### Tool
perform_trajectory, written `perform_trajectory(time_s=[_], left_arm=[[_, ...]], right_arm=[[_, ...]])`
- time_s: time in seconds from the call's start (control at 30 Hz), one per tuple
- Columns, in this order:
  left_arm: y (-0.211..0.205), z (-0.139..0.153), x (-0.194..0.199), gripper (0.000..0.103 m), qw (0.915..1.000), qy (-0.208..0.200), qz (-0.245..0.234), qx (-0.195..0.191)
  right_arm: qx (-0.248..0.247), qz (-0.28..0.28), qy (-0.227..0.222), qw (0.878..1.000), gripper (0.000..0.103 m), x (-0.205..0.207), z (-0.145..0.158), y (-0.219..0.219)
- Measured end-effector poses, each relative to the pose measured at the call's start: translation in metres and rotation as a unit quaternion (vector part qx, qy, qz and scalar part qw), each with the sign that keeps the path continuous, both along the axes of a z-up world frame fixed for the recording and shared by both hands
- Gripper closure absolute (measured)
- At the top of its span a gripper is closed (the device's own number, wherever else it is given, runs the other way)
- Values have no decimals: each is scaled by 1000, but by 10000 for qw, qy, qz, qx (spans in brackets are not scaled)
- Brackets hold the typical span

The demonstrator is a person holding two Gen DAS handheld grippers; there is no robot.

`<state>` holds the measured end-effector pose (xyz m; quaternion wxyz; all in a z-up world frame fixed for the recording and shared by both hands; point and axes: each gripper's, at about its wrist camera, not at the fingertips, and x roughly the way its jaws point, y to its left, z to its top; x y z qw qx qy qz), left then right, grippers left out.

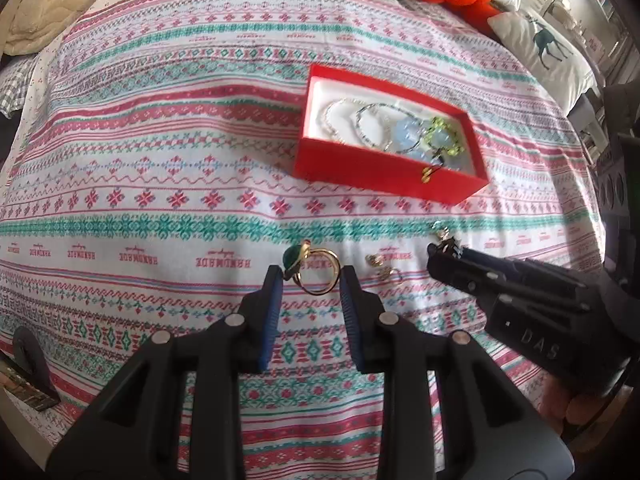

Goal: Organize jewelry
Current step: 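Lift the gold ring with left gripper while right grasps the black flower earring, then carry the gold ring over the red box with left while right carries the black earring there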

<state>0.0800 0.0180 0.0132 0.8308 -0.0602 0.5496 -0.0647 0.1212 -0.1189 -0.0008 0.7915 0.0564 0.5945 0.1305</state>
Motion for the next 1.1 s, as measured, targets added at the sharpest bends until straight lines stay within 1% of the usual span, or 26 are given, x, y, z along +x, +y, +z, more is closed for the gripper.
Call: perform_trajectory(time_s=[0.17,0.3,0.47,0.57,0.7,0.8,0.93,1.1], left_arm=[[-7,14,2,72,9998,-191,23,-89],[-8,27,4,72,9991,-385,68,-140],[-4,43,17,72,9968,-686,105,-409],[-1,46,25,72,9951,-799,115,-565],[1,46,40,72,9932,-949,156,-658],[-1,39,54,72,9919,-999,206,-757],[-11,25,72,72,9926,-929,215,-750],[-23,11,85,72,9942,-853,289,-592]], right_arm=[[91,16,-177,9998,81,-5,19,-7],[192,-88,-309,9993,81,-6,34,-18],[352,-218,-526,9978,81,0,53,-31],[425,-293,-711,9961,81,6,63,-36],[597,-352,-913,9934,81,16,74,-44],[648,-345,-1004,9922,81,26,75,-48],[706,-301,-919,9928,81,41,65,-51],[504,-210,-822,9951,81,57,49,-51]])
